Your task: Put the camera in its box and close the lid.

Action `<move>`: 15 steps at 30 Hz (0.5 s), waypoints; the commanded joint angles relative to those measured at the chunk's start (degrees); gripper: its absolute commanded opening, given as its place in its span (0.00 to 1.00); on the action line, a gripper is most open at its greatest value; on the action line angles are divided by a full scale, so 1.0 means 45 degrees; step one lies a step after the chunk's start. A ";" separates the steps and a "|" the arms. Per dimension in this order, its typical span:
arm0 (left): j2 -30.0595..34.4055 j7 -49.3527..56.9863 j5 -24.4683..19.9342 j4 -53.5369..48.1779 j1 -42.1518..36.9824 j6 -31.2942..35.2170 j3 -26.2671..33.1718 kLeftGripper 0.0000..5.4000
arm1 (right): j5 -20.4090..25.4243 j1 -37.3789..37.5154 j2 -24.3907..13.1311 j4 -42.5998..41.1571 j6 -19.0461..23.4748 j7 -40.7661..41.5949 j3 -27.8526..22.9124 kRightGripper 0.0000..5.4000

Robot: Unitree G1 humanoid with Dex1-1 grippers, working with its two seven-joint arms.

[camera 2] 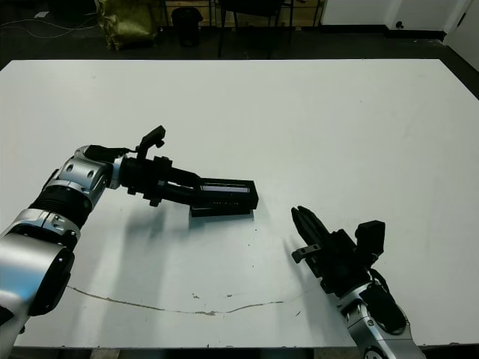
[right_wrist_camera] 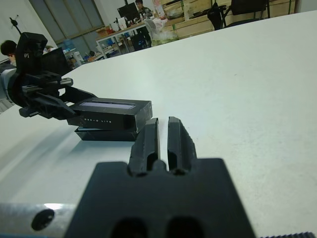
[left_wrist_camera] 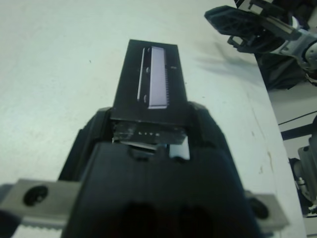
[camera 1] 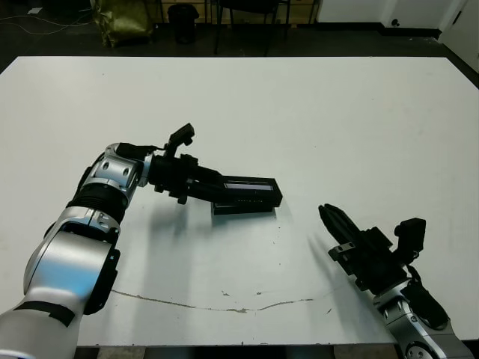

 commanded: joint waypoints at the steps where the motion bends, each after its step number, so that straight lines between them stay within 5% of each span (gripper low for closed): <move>1: 0.0014 0.0323 -0.0291 -0.0447 0.0412 0.0277 0.0332 0.42 | 0.0156 0.0117 -0.0025 0.0170 0.0244 -0.0004 -0.0117 0.00; 15: -0.0156 0.3402 -0.1775 -0.5051 0.2315 0.1205 0.1297 0.42 | -0.0151 0.0142 -0.0020 0.0235 -0.0057 0.0046 -0.0047 0.00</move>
